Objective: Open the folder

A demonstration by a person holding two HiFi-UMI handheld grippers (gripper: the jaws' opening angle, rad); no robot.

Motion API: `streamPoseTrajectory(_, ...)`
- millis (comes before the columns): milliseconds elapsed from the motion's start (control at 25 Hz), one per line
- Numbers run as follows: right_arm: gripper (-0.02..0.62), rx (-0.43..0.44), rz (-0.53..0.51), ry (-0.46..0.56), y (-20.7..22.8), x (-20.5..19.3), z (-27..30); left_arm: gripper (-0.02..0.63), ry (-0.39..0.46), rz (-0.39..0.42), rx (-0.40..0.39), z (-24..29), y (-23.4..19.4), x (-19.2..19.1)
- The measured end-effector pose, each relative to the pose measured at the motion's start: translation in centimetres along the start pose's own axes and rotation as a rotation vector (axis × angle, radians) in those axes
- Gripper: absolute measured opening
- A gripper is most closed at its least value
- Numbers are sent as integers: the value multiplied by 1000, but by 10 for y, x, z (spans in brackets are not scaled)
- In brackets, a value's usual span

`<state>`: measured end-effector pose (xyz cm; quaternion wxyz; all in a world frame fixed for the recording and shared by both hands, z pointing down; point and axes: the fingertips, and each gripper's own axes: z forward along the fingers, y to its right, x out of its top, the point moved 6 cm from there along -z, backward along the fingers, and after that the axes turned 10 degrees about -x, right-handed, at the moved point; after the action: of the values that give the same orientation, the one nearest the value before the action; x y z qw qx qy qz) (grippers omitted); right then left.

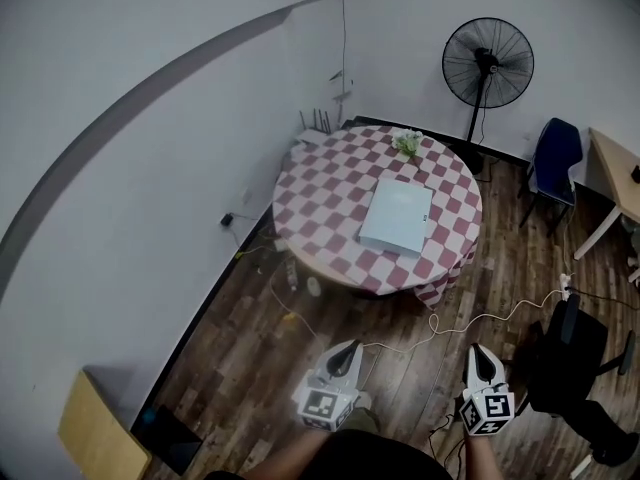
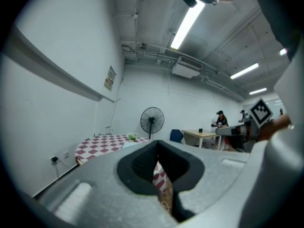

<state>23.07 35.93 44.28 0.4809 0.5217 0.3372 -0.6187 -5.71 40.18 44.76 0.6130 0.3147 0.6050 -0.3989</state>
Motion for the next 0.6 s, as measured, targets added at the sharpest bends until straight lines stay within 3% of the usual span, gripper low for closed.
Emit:
streamPoseTrajectory(240, 2, -51, -35, -18, -10, 10, 80, 3, -31, -59, -45, 61, -73, -7)
streamPoseTrajectory(400, 2, -110, -7, -39, -11, 12, 114, 5, -51, -34, -103, 97, -100, -7)
streamPoseTrajectory(600, 2, -113, -41, -73, -8, 16, 148, 5, -39, -52, -106, 130, -117, -5)
